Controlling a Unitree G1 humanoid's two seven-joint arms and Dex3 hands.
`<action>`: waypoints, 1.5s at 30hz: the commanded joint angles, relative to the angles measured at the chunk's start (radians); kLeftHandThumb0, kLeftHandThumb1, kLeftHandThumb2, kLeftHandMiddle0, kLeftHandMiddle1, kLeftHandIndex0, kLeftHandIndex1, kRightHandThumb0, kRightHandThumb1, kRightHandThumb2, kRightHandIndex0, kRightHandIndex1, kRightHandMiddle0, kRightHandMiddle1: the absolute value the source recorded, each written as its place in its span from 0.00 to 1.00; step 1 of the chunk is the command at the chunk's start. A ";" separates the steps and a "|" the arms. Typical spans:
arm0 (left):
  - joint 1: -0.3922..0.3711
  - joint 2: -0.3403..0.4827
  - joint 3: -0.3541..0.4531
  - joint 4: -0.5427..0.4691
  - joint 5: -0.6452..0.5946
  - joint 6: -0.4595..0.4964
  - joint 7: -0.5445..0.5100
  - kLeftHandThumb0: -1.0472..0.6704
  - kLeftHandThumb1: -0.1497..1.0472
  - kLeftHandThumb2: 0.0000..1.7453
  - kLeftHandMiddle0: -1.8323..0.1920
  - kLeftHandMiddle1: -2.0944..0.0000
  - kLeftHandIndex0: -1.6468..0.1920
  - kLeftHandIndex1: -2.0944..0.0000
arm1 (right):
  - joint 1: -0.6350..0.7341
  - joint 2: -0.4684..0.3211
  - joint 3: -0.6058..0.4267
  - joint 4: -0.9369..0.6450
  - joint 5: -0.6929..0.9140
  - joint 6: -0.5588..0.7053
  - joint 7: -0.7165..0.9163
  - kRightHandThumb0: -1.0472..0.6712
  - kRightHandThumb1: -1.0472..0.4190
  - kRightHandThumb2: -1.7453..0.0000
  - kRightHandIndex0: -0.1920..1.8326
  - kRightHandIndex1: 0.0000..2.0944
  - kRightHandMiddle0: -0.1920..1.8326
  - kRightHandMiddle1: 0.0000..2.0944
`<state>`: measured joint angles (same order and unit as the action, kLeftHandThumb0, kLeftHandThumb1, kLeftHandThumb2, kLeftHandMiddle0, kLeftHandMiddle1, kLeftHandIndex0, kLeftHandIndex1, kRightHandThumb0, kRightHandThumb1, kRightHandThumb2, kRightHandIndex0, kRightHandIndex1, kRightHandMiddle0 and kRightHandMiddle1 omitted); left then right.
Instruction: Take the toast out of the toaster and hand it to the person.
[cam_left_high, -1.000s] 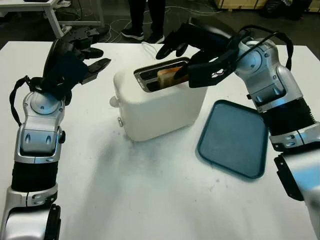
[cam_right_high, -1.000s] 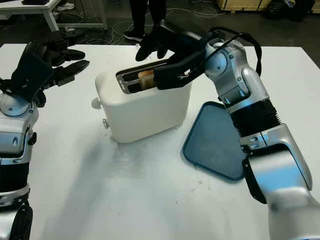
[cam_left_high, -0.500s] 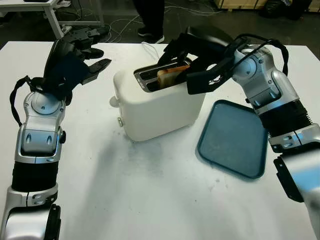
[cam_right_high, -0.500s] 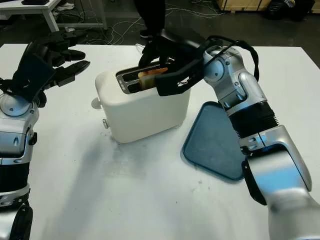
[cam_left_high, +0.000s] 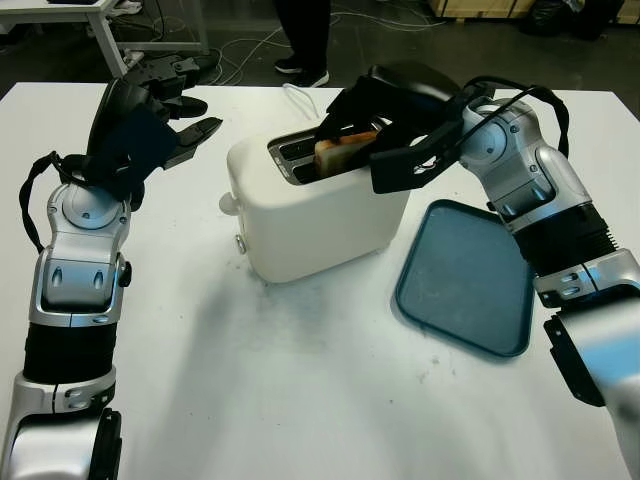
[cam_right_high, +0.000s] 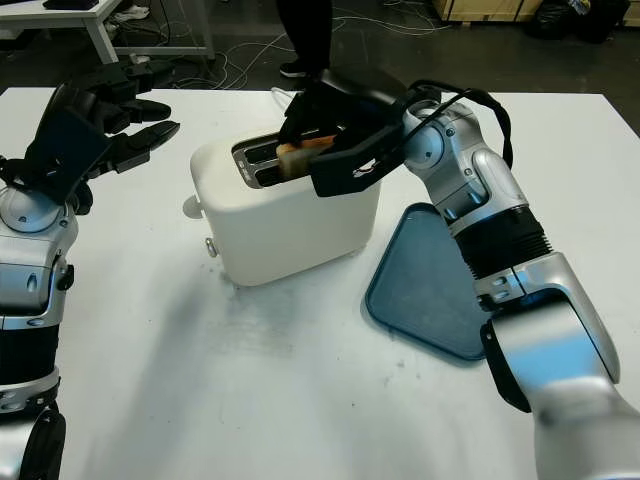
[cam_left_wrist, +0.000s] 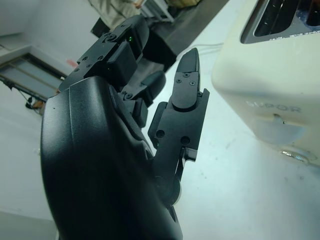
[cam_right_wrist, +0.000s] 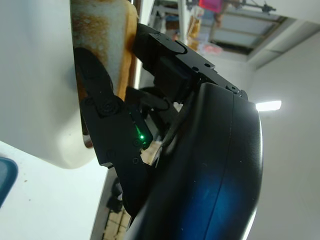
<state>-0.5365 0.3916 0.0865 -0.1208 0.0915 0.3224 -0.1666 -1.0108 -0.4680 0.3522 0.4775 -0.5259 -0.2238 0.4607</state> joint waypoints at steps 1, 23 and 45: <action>0.003 0.000 0.004 -0.007 0.004 -0.005 0.007 0.51 0.89 0.09 0.71 0.65 0.57 0.97 | 0.026 0.005 0.003 -0.006 0.012 0.023 0.029 0.44 0.22 1.00 0.48 0.48 0.66 0.04; 0.011 0.001 0.005 -0.010 0.006 -0.009 0.007 0.51 0.89 0.09 0.71 0.65 0.57 0.97 | 0.010 -0.001 0.005 0.055 -0.026 -0.068 -0.092 0.36 0.09 0.86 0.64 0.83 0.53 0.74; 0.011 -0.007 0.006 -0.012 -0.001 0.007 0.006 0.51 0.89 0.08 0.72 0.65 0.57 0.97 | -0.331 -0.052 -0.311 0.430 0.219 -0.165 -0.332 0.32 0.09 0.83 0.66 0.83 0.54 0.83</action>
<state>-0.5339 0.3866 0.0911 -0.1250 0.0888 0.3238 -0.1652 -1.3023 -0.4962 0.0628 0.8960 -0.3282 -0.3714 0.1587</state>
